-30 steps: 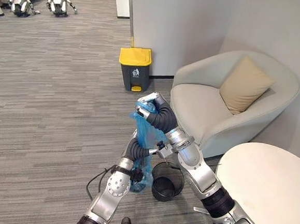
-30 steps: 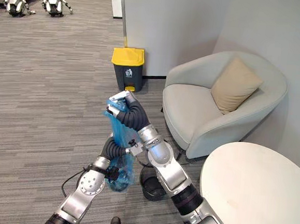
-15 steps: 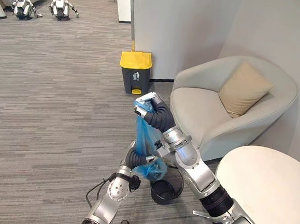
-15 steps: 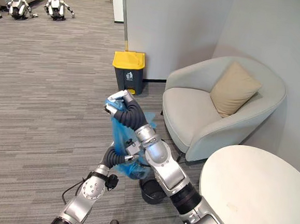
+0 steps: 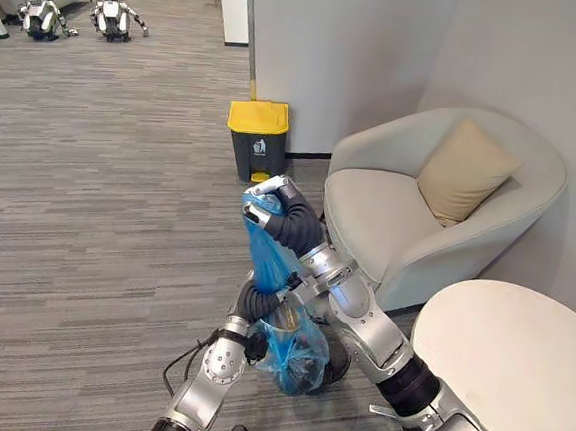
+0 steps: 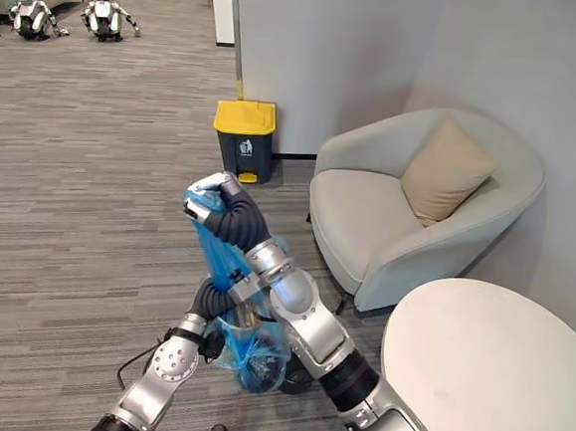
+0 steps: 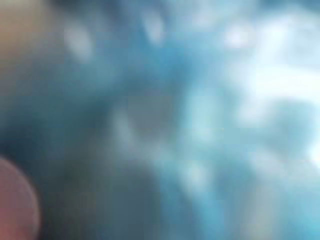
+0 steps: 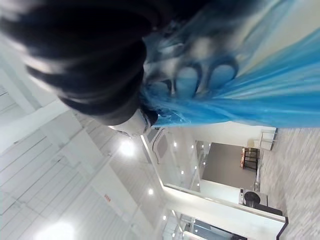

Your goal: Gather rubbish on tea table into small bin, then transfer packed bag to large trash can.

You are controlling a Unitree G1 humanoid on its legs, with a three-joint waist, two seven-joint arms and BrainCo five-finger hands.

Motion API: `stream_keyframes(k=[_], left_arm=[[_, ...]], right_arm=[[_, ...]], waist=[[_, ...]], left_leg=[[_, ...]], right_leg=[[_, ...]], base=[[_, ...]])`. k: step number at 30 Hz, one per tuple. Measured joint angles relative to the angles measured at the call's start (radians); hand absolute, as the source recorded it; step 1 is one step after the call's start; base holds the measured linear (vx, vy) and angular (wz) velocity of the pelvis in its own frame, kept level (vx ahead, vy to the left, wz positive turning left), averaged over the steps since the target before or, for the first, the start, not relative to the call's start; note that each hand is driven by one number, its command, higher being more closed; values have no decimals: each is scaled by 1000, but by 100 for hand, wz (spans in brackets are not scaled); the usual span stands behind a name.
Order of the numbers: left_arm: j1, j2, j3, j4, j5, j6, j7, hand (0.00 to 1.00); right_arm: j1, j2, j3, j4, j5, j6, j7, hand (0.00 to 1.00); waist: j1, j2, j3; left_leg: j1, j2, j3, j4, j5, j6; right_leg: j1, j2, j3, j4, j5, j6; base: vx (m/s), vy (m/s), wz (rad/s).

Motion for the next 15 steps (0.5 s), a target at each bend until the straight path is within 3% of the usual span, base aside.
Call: stream_keyframes(k=[6, 12, 13, 15], left_arm=[[5, 1, 24, -9, -20, 3, 0, 100], [28, -1, 71, -17, -20, 15, -3, 100], [41, -2, 85, -18, -20, 16, -3, 100], [51, -1, 95, -18, -19, 21, -4, 100]], right_arm=[[0, 0, -3, 0, -13, 0, 30, 100], [41, -1, -12, -22, -105, -7, 57, 100], [52, -2, -13, -23, -125, -8, 58, 0], [74, -5, -24, -23, -150, -12, 59, 0]], waist=[[-2, 0, 0], [-2, 0, 0], [-3, 0, 0], [-4, 0, 0]], left_leg=[[0, 0, 0, 0, -3, -3], [0, 0, 0, 0, -3, -3], [0, -1, 0, 0, -3, -3], [0, -1, 0, 0, -3, -3]], right_leg=[[0, 0, 0, 0, -3, -1], [0, 0, -1, -1, -5, 0], [0, -1, -1, -1, -5, 0], [1, -1, -1, -1, -6, -1]], base=[[0, 0, 0], [0, 0, 0], [0, 0, 0], [0, 0, 0]])
